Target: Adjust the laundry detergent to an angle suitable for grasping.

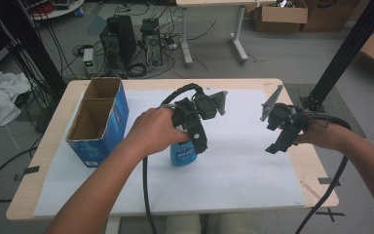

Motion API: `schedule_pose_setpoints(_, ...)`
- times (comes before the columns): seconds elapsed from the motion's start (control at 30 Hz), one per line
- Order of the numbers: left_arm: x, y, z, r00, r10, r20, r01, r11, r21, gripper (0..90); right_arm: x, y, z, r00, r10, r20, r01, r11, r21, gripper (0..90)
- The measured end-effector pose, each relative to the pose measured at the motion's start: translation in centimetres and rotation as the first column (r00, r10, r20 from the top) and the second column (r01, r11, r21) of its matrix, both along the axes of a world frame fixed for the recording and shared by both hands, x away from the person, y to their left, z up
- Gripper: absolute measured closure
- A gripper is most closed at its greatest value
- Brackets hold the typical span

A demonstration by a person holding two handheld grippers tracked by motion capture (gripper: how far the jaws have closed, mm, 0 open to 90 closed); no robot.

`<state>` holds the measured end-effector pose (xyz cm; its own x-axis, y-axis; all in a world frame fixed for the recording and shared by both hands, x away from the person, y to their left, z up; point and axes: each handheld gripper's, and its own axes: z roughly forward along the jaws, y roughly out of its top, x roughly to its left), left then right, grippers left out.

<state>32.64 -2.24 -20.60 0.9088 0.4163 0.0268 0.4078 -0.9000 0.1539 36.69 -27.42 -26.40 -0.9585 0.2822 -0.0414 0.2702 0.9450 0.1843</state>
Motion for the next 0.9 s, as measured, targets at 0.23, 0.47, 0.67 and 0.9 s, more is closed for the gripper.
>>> schedule_pose_setpoints(0.23, -0.05, 0.01, 0.02, 1.0, 0.0, -0.002, 0.0, 1.0, 0.0, 20.5, -0.02, 0.02, 0.01, 1.0, -0.001, 0.0, 0.001, 1.0, 0.0, 18.2)
schedule_pose_setpoints(0.47, -0.02, -0.04, 0.09, 1.0, -0.001, -0.001, 0.001, 1.0, 0.0, 20.5, -0.03, 0.03, 0.02, 1.0, 0.0, 0.0, 0.0, 1.0, 0.0, 18.2)
schedule_pose_setpoints(0.67, 0.04, -0.14, 0.08, 1.0, -0.007, -0.003, 0.007, 1.0, 0.006, 20.5, -0.13, -0.01, 0.1, 1.0, -0.004, 0.0, 0.004, 1.0, 0.002, 18.2)
schedule_pose_setpoints(0.9, 0.01, -0.21, 0.04, 1.0, -0.003, -0.004, 0.003, 1.0, 0.003, 20.5, -0.1, -0.24, 0.2, 1.0, -0.008, 0.004, 0.008, 1.0, 0.003, 18.2)
